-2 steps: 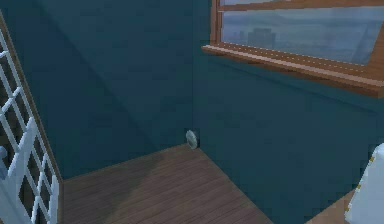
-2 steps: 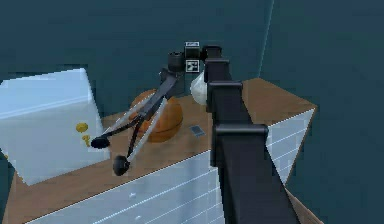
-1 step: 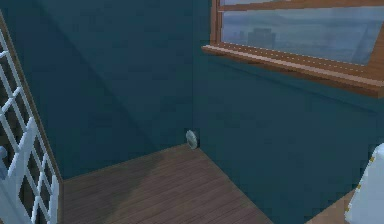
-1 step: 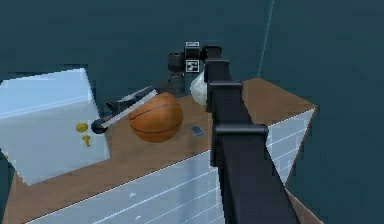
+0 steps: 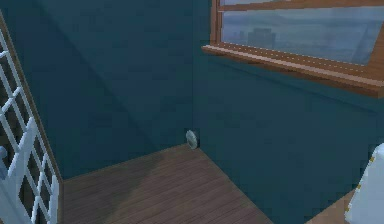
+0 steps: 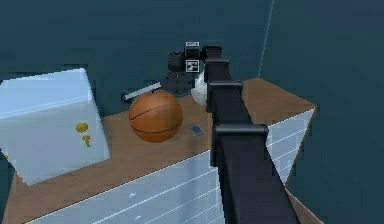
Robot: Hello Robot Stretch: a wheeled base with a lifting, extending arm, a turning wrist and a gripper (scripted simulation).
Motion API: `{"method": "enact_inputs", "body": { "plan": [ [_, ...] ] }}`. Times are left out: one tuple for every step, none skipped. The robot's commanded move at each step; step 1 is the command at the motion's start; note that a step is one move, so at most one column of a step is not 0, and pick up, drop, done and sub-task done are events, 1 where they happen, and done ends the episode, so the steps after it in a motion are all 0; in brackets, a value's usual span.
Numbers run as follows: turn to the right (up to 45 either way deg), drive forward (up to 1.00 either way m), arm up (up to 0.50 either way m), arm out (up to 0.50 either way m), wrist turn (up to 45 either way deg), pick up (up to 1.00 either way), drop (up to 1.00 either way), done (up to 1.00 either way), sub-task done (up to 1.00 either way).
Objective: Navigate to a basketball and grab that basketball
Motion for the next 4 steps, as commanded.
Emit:
{"method": "enact_inputs", "body": {
  "plan": [
    [0.0, 0.0, 0.0, 0.0, 9.0, 0.0, 0.0, 0.0, 0.0],
    [0.0, 0.0, -0.16, 0.0, 0.0, 0.0, 0.0, 0.0, 0.0],
    [0.0, 0.0, 0.0, 0.0, 0.0, 1.0, 0.0, 0.0, 0.0],
    [0.0, 0.0, 0.1, 0.0, 0.0, 0.0, 0.0, 0.0, 0.0]
  ]
}}
